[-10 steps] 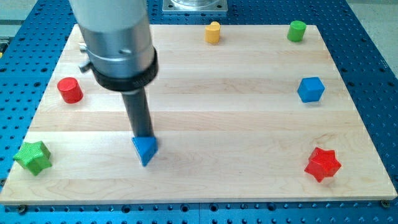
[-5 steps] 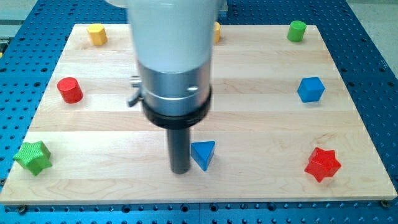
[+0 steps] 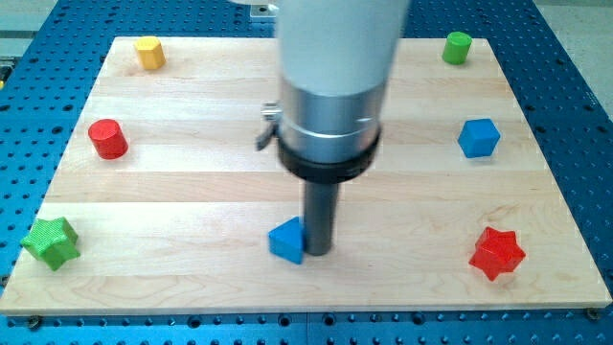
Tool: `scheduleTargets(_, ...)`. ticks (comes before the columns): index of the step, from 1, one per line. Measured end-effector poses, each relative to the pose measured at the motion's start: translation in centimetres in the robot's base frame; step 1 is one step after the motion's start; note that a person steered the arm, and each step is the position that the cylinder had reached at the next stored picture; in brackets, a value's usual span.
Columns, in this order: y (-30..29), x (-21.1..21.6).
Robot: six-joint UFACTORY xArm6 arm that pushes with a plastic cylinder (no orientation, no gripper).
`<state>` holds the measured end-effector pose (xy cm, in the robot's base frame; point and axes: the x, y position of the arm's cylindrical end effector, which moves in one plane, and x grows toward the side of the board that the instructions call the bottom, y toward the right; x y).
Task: Move the triangle to the bottom center
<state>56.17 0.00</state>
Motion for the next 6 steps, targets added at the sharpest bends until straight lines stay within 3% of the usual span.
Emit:
scheduleTargets(1, -5.2, 1.0)
scheduleTargets(2, -4.6, 1.4)
scheduleTargets(3, -4.6, -3.3)
scheduleTargets(4, -7.0, -4.6)
scheduleTargets(5, -16.5, -1.5)
scheduleTargets(6, -20.6, 1.6)
